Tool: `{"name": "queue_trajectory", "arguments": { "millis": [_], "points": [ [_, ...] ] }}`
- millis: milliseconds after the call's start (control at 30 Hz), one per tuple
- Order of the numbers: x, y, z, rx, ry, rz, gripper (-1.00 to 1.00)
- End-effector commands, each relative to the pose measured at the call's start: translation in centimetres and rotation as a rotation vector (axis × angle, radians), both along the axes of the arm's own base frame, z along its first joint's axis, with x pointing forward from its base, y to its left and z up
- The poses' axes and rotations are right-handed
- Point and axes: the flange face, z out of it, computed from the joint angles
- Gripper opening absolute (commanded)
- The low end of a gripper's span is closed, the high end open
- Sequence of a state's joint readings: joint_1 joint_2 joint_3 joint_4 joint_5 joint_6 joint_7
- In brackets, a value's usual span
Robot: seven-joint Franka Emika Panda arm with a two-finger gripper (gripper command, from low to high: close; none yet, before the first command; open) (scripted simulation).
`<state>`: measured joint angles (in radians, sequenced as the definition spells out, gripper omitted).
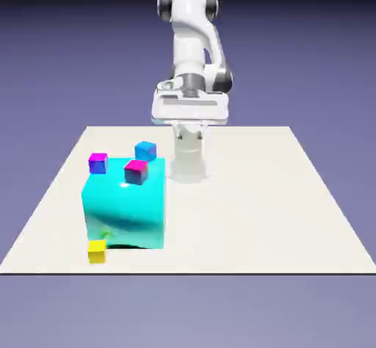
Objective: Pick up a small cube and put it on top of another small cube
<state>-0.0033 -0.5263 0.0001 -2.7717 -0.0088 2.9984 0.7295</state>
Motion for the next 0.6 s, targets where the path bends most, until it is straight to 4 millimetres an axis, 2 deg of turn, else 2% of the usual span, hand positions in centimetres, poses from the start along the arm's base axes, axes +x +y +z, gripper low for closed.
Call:
{"name": "queue_trajectory", "arguments": {
  "millis": [0,267,567],
  "points": [
    [1.0,-0.5,-0.4,-0.012,0.037,-0.001,0.00],
    [8.2,-5.3,-4.6,-0.086,0.335,-0.008,0.00],
    [14.0,-12.7,-11.9,-0.118,0.677,-0.007,0.00]
  ]
}}
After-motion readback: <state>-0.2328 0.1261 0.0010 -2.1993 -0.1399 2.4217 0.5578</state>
